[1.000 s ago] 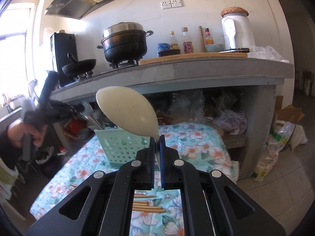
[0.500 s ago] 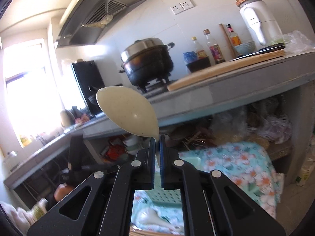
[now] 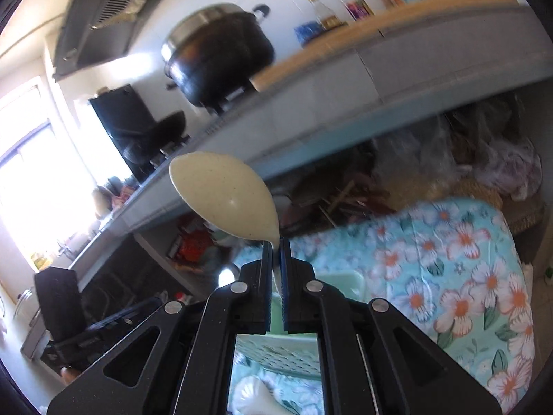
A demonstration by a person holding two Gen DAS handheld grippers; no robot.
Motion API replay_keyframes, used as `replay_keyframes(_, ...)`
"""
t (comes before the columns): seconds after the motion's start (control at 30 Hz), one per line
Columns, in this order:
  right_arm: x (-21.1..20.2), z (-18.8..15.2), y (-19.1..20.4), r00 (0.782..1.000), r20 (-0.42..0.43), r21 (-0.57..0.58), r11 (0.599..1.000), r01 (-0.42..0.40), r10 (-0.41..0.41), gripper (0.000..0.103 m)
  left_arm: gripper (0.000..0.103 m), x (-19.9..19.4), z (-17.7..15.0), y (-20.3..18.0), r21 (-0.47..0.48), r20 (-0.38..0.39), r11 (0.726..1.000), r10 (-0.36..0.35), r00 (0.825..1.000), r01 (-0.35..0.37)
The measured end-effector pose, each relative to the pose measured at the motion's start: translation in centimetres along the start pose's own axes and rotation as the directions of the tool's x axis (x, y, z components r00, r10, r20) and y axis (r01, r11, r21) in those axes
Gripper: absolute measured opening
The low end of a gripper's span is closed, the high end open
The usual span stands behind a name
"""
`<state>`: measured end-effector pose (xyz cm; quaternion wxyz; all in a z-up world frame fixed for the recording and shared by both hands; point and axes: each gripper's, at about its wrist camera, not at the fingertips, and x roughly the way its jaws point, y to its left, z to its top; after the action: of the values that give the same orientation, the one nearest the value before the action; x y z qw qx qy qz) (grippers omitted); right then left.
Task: Organize utensils
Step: 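Lower the white ceramic spoon into the green caddy and open the right gripper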
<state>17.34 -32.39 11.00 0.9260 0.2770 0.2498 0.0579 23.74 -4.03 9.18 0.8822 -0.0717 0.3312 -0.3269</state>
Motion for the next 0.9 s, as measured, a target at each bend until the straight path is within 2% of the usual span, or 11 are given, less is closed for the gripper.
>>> replay_keyframes(0.17,-0.6,-1.7,-0.2,0.997,-0.014,-0.017,0.997,0.074,-0.074,0.012,0.039,-0.1,-0.4,0.3,0.000,-0.011,1.000,0.003,1.000,-0.003)
replay_keyframes(0.47,-4.7,-2.6,0.2,0.980,0.075,-0.031,0.982,0.185,-0.182,0.020,0.039,-1.3,-2.1,0.2,-0.035,-0.007,0.999,-0.008,1.000,0.008)
replay_keyframes(0.6,-6.8,-3.1,0.2,0.973,0.110,-0.023,0.978,0.208,-0.205,0.028,0.042,-2.1,-3.0,0.2,-0.040,-0.010,0.999,-0.003,1.000,0.002)
replay_keyframes(0.9,-12.2,-5.2,0.5,0.959,0.155,-0.026,0.969,0.244,-0.238,0.030,0.043,-4.8,-5.5,0.2,-0.061,-0.007,0.998,0.004,1.000,-0.004)
